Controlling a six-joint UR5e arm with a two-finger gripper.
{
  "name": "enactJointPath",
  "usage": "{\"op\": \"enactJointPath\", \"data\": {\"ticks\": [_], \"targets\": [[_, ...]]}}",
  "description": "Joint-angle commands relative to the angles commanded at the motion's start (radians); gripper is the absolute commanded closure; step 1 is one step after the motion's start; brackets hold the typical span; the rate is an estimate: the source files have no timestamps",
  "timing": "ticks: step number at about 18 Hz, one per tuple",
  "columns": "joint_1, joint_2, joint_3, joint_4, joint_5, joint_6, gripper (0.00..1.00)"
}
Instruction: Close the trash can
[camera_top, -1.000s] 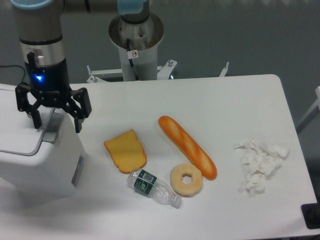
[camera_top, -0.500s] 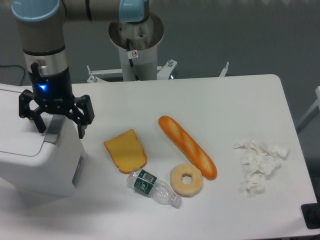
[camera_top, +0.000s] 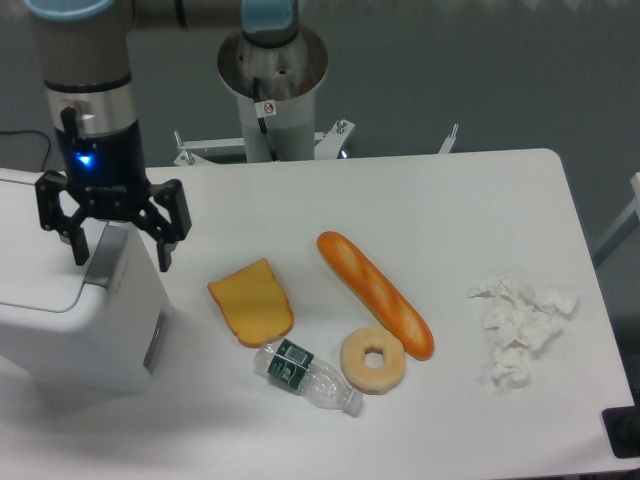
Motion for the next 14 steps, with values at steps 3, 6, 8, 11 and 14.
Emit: {"op": "enactJointPath", "data": {"ticks": [3, 6, 8, 11, 14], "targets": [[0.158, 0.0, -0.018, -0.006, 0.005, 0.107, 0.0], [0.311, -0.017, -0.04, -0.005, 0.015, 0.289, 0.0], [0.399, -0.052, -0.04, -0.006, 0.009, 0.405, 0.0], [0.5, -0.106, -0.043, -0.012, 0.003, 0.54, 0.0], [0.575, -0.149, -0.041, -0.054, 0.008, 0.756, 0.0]]}}
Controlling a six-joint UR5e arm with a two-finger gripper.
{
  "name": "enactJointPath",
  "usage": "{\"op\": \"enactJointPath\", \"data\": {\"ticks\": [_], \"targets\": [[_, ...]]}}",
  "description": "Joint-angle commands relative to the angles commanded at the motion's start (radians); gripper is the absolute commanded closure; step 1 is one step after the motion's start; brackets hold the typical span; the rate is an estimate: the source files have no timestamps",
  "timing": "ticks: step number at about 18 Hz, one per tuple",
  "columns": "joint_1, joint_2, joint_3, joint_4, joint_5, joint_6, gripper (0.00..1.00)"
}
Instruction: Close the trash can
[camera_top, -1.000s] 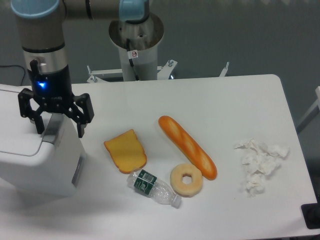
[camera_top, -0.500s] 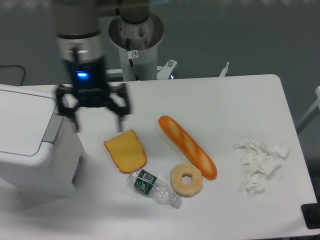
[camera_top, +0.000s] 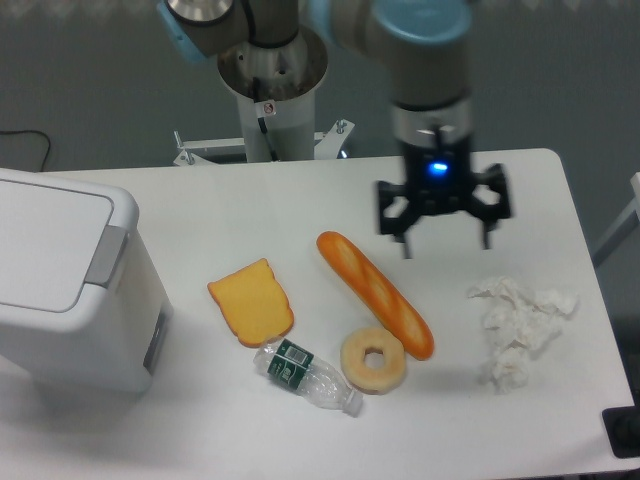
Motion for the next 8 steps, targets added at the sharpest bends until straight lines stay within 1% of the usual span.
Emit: {"op": "enactJointPath", "data": {"ticks": [1, 2, 3, 6, 8], "targets": [[0.015, -0.011, -0.002, -0.015, 0.003, 0.081, 0.0], [0.034, -0.041, 0.0, -0.022, 0.011, 0.179, 0.0], [0.045, -0.064, 0.0, -0.02, 0.021, 0.235, 0.0], [0.057, -0.117, 0.009, -0.014, 0.081, 0.364, 0.0], [0.077, -0.138, 0.011, -0.011, 0.083, 0.421, 0.0]]}}
